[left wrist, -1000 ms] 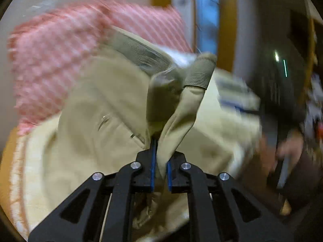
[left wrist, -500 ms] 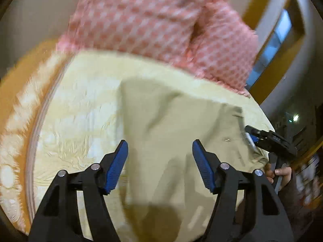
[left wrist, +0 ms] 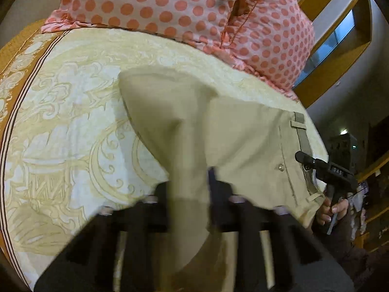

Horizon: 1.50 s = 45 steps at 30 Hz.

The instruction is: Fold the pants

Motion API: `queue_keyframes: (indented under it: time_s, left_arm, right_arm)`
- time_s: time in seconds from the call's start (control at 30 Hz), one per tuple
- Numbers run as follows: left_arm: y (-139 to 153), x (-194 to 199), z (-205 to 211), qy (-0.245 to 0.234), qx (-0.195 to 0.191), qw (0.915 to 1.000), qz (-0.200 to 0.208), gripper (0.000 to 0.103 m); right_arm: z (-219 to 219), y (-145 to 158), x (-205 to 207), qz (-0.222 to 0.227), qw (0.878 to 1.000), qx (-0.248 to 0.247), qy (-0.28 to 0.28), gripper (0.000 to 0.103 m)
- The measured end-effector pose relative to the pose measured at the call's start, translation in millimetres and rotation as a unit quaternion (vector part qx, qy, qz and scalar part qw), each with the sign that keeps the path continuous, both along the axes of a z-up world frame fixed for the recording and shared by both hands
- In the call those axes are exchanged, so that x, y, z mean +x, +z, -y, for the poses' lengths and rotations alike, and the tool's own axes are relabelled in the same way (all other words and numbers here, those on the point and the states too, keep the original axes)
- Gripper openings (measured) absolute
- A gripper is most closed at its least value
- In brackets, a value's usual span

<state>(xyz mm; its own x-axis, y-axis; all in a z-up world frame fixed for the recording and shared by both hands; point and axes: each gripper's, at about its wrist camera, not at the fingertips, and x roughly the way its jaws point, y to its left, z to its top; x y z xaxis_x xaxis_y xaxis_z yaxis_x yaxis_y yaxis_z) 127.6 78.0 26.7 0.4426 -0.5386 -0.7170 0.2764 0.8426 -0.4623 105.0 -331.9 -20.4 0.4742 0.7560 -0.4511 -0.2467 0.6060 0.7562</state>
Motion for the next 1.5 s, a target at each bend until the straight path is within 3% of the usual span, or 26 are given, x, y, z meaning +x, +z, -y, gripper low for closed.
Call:
queue_keyframes:
  time_s: [0.07,0.2,0.3,0.4,0.47,0.5,0.57,0.6,0.63,0.7,0.77,0.8,0.83,0.87,0.9,0.93,1.0,1.03,1.07,1.1,1.13,1.2,1.27,1.33,1.5]
  left_arm:
    - [10.2,7.2,1.1,-0.003,-0.006,0.9999,0.011,0.01]
    - [37.7,37.0,19.1,0.002,0.027,0.9975,0.065,0.008]
    - [48.7,78.1,33.3,0.021,0.053,0.9937,0.096,0.009]
    - [38.8,124.5,50.6,0.049,0.105,0.9877,0.104,0.017]
    - [22.2,149.5,58.6,0.069,0.156,0.9831,0.067,0.027]
    - [20.7,150.9,56.8,0.072,0.152,0.9839,0.06,0.034]
    - [29.7,133.8,46.6,0.096,0.151,0.9806,0.081,0.036]
    - [34.3,124.8,44.1,0.097,0.151,0.9793,0.094,0.04]
    - [41.3,111.3,41.2,0.091,0.14,0.9797,0.111,0.041]
    - [49.0,91.1,39.4,0.073,0.099,0.9846,0.124,0.043]
    - [46.1,80.6,47.1,0.031,0.052,0.9926,0.105,0.046]
    - [40.3,80.8,53.1,0.016,0.044,0.9949,0.09,0.046]
    - [26.7,86.1,62.4,0.002,0.049,0.9971,0.059,0.046]
    - [13.8,91.5,68.7,-0.002,0.062,0.9975,0.034,0.046]
    - [-1.4,98.3,74.9,0.001,0.081,0.9965,0.017,0.042]
    - [-1.9,97.1,76.8,0.007,0.091,0.9948,0.046,0.041]
    - [-4.2,94.9,82.2,0.015,0.12,0.9918,0.042,0.04]
    - [-1.7,88.0,80.3,0.023,0.116,0.992,0.043,0.047]
    - [2.1,77.9,78.2,0.027,0.112,0.992,0.051,0.056]
    - [5.9,63.7,75.8,0.035,0.114,0.9908,0.064,0.078]
    - [9.2,39.2,72.0,0.051,0.126,0.9862,0.094,0.091]
    - [10.7,9.1,72.2,0.066,0.149,0.9792,0.122,0.097]
    - [1.1,-22.1,72.9,0.088,0.172,0.9728,0.127,0.101]
    - [-13.6,-44.8,74.9,0.099,0.181,0.9713,0.119,0.101]
    - [-29.9,-70.8,73.1,0.114,0.187,0.97,0.107,0.101]
  right_arm:
    - [-0.2,12.1,8.8,0.017,1.0,0.001,-0.001,0.013]
    - [-1.8,44.8,49.7,0.061,0.998,-0.022,-0.023,0.013]
    - [0.2,55.9,84.0,0.071,0.995,-0.035,-0.057,0.013]
    - [-3.8,53.6,116.9,0.069,0.989,-0.092,-0.095,0.014]
    - [-9.0,41.9,135.8,0.023,0.976,-0.185,-0.112,0.022]
    - [-5.6,39.8,136.2,0.007,0.971,-0.204,-0.122,0.028]
    - [9.7,48.6,118.1,0.025,0.975,-0.167,-0.146,0.028]
    - [11.1,53.7,110.1,0.039,0.977,-0.15,-0.145,0.039]
    - [8.9,60.0,99.9,0.055,0.981,-0.133,-0.127,0.044]
    - [-4.0,65.6,89.1,0.064,0.987,-0.122,-0.085,0.044]
    - [-21.7,61.4,85.9,0.052,0.989,-0.131,-0.045,0.045]
    - [-28.0,55.4,88.5,0.032,0.988,-0.143,-0.037,0.052]
    - [-33.3,42.2,94.4,-0.006,0.985,-0.167,-0.039,0.062]
    - [-34.3,32.2,100.0,-0.026,0.985,-0.168,-0.042,0.062]
    - [-31.6,30.9,100.6,-0.015,0.986,-0.159,-0.051,0.062]
    - [-28.7,30.6,104.3,-0.027,0.986,-0.156,-0.053,0.062]
    - [-24.3,37.5,97.2,-0.054,0.98,-0.173,-0.088,0.062]
    - [-29.3,49.2,79.1,-0.04,0.972,-0.203,-0.108,0.07]
    - [-36.1,57.8,62.5,-0.022,0.969,-0.217,-0.113,0.078]
    - [-42.4,65.2,36.8,0.013,0.966,-0.231,-0.114,0.095]
    - [-50.9,68.6,13.6,0.038,0.963,-0.24,-0.113,0.102]
    - [-64.5,66.9,-15.0,0.064,0.958,-0.261,-0.103,0.102]
    - [-90.0,56.3,-42.5,0.083,0.942,-0.309,-0.104,0.102]
    - [-110.7,45.9,-57.7,0.088,0.927,-0.348,-0.111,0.102]
    - [-140.8,34.8,-64.9,0.094,0.907,-0.39,-0.129,0.102]
